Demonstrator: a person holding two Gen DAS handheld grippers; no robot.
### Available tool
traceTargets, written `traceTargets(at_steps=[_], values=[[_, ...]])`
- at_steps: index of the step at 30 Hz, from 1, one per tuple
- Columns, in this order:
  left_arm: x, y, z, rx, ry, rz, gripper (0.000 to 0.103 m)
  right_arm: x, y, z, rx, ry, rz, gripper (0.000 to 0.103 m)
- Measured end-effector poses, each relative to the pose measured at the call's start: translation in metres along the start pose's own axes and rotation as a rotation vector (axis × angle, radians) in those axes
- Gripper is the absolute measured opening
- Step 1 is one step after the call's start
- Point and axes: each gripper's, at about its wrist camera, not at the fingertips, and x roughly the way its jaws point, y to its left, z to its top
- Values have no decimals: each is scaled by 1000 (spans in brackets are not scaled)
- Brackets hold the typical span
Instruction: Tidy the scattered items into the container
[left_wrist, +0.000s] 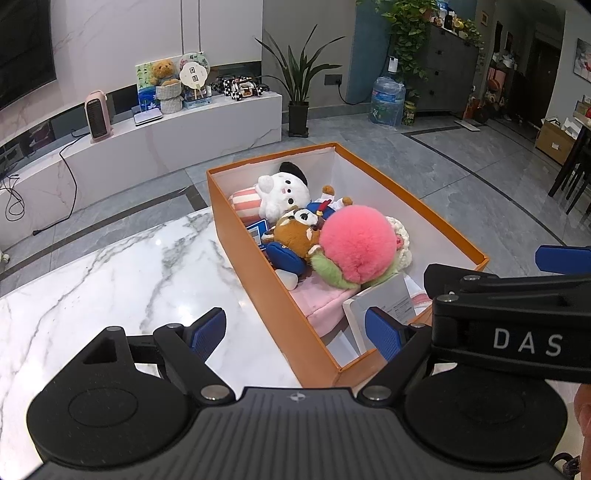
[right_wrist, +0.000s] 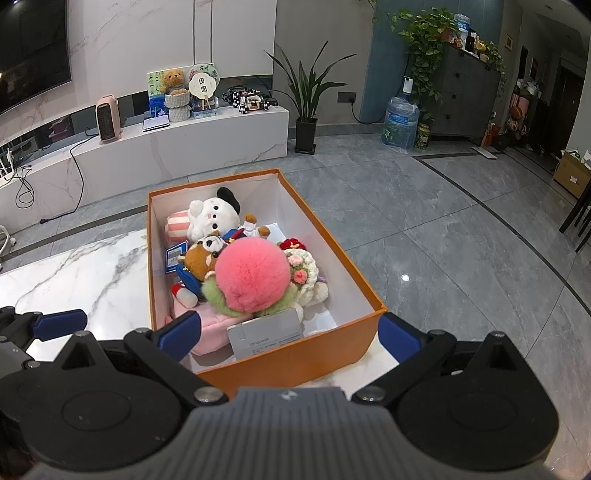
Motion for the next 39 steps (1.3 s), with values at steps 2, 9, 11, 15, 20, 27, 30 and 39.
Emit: traceTargets(at_steps=[2,9,11,15,20,27,30,39], values=[[0,0,0,0,-1,-1,97,0,0,0,-1,0,-1,102],[-1,-1,0,3,-2,-4,97,-1,0,0,-1,0,-1,102],[-1,-2,-1,3,-2,-4,97,-1,0,0,-2,0,-1,102],[-1,-2,0,2,-1,-6,97,-1,0,1,-1,1,-1,102],[-1,-3,0,5,0,-7,97,-2,-1,1,-2,2,1,102],[-2,-3,0,5,1,-8,97,-2,-1,1,0,2,2,102],[-2,-3,0,5,1,-8,97,-2,-2,1,0,2,3,102],[-3,-4,1,6,-2,-12,97,-2,-1,1,0,1,2,102]])
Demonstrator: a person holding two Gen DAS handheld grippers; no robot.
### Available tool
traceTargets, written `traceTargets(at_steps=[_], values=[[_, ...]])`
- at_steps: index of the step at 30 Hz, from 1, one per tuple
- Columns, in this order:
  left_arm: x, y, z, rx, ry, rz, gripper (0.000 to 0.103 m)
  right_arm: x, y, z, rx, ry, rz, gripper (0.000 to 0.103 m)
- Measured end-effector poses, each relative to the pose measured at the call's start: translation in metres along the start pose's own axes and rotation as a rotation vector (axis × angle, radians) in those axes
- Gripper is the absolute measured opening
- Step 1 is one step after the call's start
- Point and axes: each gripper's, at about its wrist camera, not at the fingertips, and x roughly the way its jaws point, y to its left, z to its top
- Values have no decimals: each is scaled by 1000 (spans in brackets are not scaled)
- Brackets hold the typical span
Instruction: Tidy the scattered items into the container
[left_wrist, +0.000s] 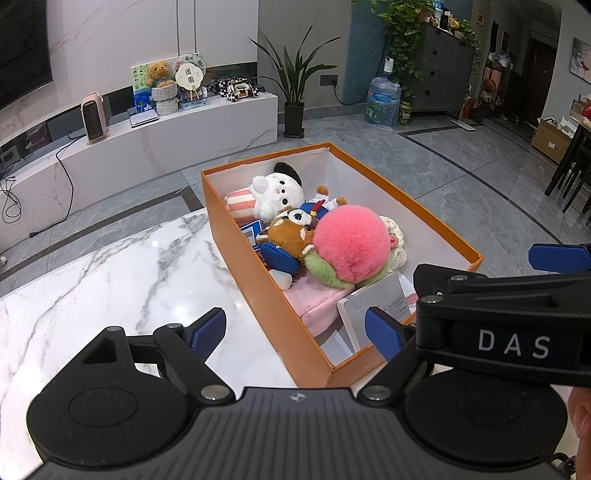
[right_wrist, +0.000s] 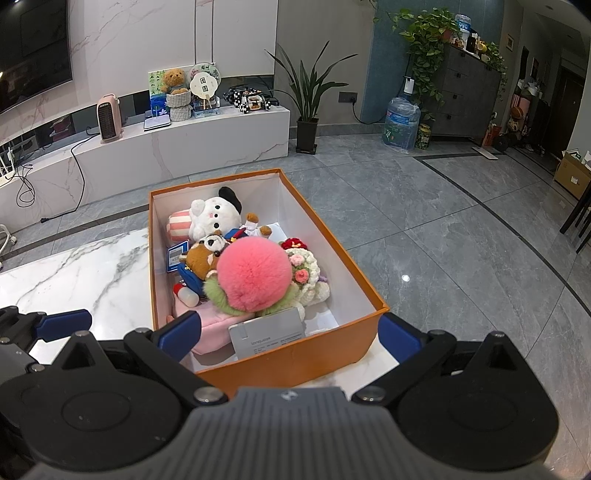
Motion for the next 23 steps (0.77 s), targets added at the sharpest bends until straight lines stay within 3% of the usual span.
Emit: traceTargets(at_steps=[23], values=[[-2,0,-1,7,-16,-15,97,-2,0,1,-6,1,0,102]])
